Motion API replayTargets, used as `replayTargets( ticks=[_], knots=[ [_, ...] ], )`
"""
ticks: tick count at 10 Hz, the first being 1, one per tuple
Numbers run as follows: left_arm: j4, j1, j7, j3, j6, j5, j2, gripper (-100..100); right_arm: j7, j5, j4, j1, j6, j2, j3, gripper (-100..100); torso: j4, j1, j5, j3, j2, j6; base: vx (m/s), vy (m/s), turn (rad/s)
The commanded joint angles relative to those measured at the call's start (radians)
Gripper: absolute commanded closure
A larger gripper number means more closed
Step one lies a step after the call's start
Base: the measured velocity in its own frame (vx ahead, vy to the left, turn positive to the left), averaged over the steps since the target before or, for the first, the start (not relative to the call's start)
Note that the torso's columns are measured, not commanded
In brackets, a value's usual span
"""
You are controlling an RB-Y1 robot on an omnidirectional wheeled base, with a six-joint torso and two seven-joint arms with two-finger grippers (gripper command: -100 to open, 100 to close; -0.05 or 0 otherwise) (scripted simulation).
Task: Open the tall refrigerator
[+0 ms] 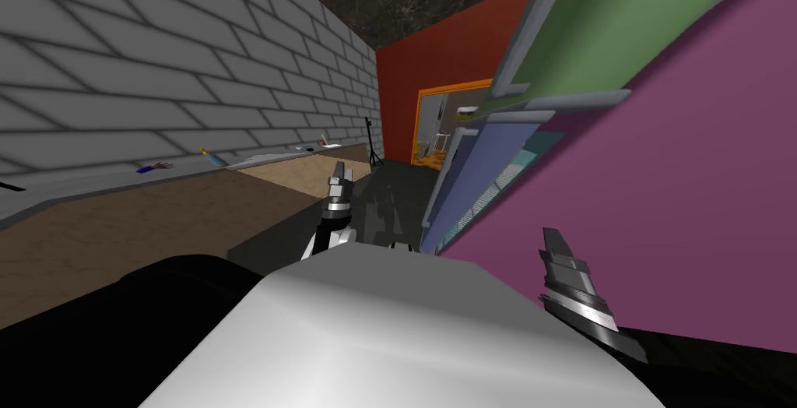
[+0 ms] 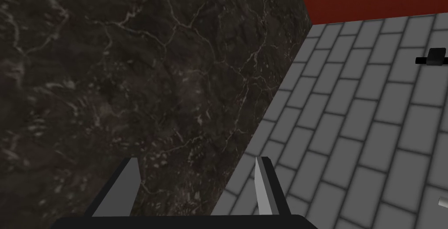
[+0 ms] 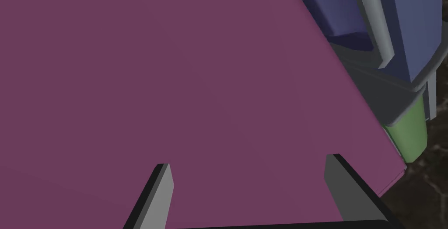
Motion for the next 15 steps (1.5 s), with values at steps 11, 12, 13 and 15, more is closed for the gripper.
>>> replayTargets(
  ticks=[11,12,13,15],
  knots=[
    [0.0,0.0,0.0,0.0,0.0,0.0,0.0,0,0.271,-0.08,0.162,0.298,-0.144,-0.007,-0.227,-100,-0.005,0.001,0.0,-0.012,-0.019,-0.018,0.084,0.073,0.18],
    [0.0,0.0,0.0,0.0,0.0,0.0,0.0,0,0.311,-0.092,0.192,0.347,-0.168,-0.007,-0.265,-100,-0.005,0.002,0.002,-0.013,-0.019,-0.018,0.074,0.084,0.244],
    [0.0,0.0,0.0,0.0,0.0,0.0,0.0,0,0.323,-0.092,0.192,0.348,-0.168,-0.007,-0.265,-100,-0.004,0.003,0.004,-0.014,-0.019,-0.019,0.064,0.062,0.094],
    [0.0,0.0,0.0,0.0,0.0,0.0,0.0,0,0.375,-0.103,0.223,0.397,-0.19,-0.006,-0.302,-100,-0.005,0.005,0.01,-0.017,-0.02,-0.018,0.094,0.075,0.154]
  ],
)
